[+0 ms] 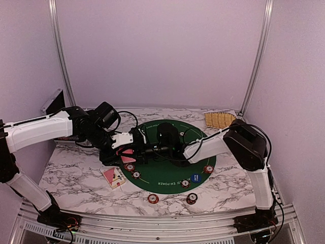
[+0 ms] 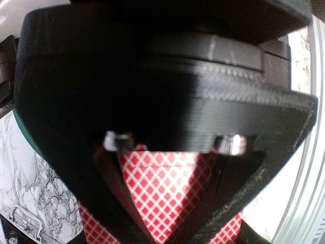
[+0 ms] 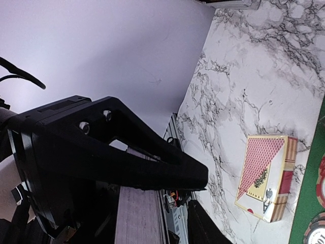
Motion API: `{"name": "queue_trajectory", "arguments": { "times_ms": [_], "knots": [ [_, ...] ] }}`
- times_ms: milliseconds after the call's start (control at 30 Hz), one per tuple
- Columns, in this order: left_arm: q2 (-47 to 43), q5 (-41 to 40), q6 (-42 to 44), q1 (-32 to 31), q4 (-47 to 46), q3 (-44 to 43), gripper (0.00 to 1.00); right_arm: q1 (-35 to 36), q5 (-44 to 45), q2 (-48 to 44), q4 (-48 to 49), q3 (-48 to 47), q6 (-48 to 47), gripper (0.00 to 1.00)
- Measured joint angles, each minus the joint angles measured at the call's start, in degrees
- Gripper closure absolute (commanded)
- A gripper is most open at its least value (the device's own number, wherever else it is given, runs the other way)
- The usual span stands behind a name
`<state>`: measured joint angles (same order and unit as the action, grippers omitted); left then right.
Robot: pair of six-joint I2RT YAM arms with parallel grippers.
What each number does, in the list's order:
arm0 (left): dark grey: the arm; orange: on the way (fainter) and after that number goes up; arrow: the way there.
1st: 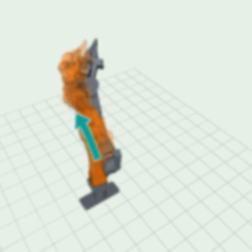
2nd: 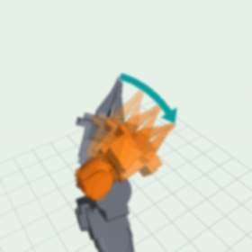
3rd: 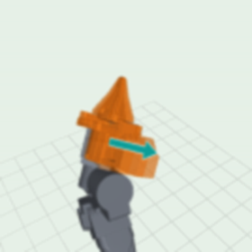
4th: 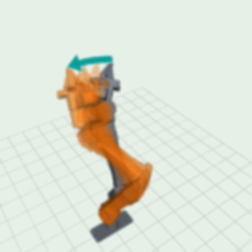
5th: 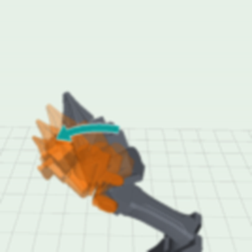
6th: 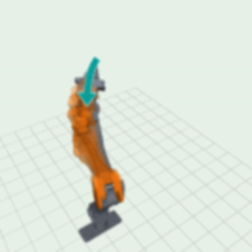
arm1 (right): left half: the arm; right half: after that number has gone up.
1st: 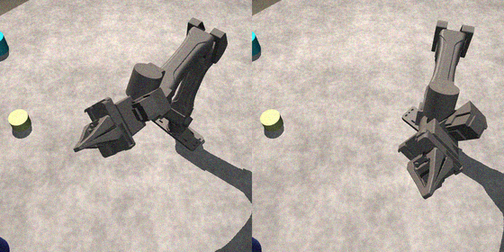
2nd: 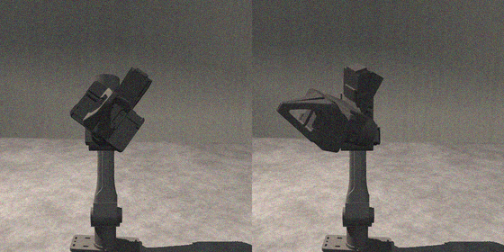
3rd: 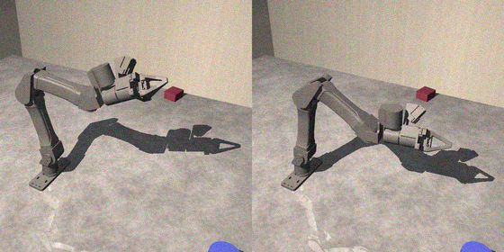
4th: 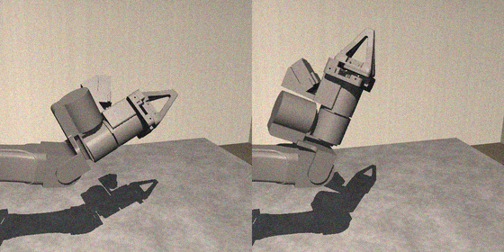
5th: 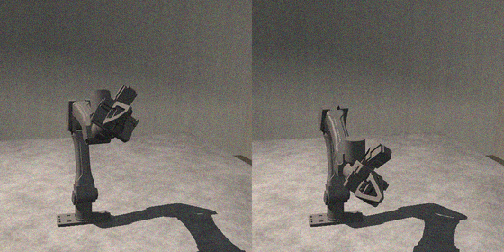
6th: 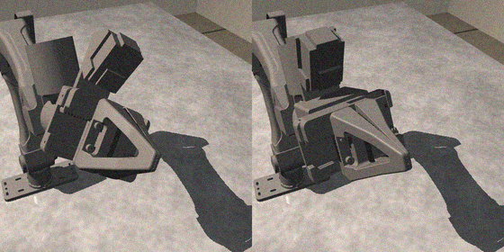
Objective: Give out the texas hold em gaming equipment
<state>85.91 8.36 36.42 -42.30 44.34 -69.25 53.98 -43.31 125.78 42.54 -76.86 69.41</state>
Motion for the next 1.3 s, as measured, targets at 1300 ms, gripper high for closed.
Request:
{"name": "queue_trajectory", "arguments": {
  "times_ms": [1300],
  "knots": [
    [-0.13,4.59,-4.79,1.14,0.74,0.02,0.9,-0.79,0.33,-3.13,-4.72,3.48,-1.99,0.32]
  ]
}}
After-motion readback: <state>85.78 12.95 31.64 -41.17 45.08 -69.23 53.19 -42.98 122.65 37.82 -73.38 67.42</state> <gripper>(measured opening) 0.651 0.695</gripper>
